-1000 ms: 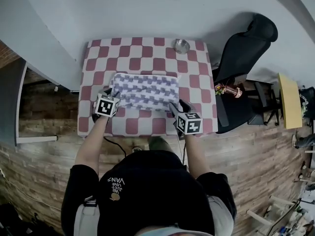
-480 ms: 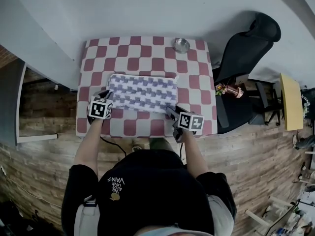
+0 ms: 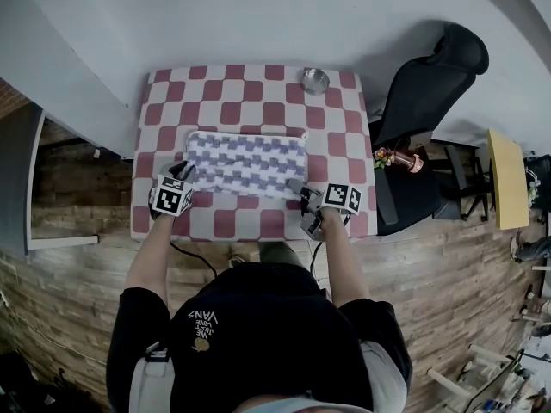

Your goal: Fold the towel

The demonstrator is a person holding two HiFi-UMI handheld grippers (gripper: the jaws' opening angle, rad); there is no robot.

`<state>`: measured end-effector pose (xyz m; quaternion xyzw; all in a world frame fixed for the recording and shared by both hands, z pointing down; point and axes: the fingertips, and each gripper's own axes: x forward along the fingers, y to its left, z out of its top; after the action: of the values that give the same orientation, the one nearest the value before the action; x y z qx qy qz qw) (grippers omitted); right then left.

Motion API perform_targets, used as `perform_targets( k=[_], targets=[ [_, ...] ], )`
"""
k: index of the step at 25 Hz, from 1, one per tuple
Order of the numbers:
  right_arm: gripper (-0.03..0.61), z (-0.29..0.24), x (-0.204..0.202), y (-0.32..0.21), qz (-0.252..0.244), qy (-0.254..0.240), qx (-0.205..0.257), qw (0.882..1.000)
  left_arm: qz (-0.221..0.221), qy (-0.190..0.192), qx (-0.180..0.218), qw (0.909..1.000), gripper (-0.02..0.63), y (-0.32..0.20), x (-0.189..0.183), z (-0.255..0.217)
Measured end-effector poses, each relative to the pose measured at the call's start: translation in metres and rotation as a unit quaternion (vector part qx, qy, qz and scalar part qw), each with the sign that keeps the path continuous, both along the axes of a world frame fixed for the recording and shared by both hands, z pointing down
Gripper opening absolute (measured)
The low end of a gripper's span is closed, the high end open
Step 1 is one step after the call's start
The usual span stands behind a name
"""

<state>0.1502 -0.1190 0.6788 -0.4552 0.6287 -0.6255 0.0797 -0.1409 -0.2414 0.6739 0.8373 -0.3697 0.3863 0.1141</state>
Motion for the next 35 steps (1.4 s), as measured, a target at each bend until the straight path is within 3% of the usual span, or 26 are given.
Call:
perform_targets(
  k=[3,7,13,16,18,21,23,28,32,35],
  targets=[
    [0.109,0.001,-0.003,-0.005,-0.006,-0.009,-0.003,1.000,-0.004,0.000,0.002,1.0000,0.069,0.000,0.001,0.000],
    [0.063,-0.012,0.012,-0.003,-0.002,-0.007,0.023,1.000,-0.001,0.004,0.006,1.0000,0.069,0.005,0.012,-0.002],
    [0.055,-0.029,0.080,0.028,-0.003,0.052,0.021,0.998,0.041,0.035,-0.002,0.9986,0.081,0.042,0.077,-0.007],
    [0.054,-0.033,0.124,0.056,0.017,0.089,0.005,0.996,0.060,0.046,0.003,0.9972,0.101,0.068,0.118,-0.014],
    [0.054,-0.033,0.149,0.074,0.033,0.114,-0.009,0.993,0.058,0.072,0.003,0.9957,0.124,0.081,0.139,-0.017],
    [0.054,-0.031,0.169,0.092,0.041,0.151,-0.025,0.987,0.052,0.104,-0.008,0.9932,0.132,0.095,0.156,-0.016],
    [0.054,-0.033,0.168,0.095,0.036,0.177,-0.024,0.983,0.056,0.094,-0.005,0.9940,0.132,0.098,0.158,-0.012],
    [0.052,-0.059,0.141,0.084,-0.013,0.282,0.009,0.959,0.068,0.077,0.015,0.9946,0.132,0.097,0.155,-0.008],
    [0.052,-0.100,0.095,0.063,-0.081,0.344,0.067,0.933,0.075,0.091,0.023,0.9928,0.153,0.098,0.155,-0.016],
    [0.052,-0.117,0.047,0.046,-0.151,0.371,0.105,0.910,0.062,0.124,0.040,0.9896,0.183,0.096,0.147,-0.033]
  ],
)
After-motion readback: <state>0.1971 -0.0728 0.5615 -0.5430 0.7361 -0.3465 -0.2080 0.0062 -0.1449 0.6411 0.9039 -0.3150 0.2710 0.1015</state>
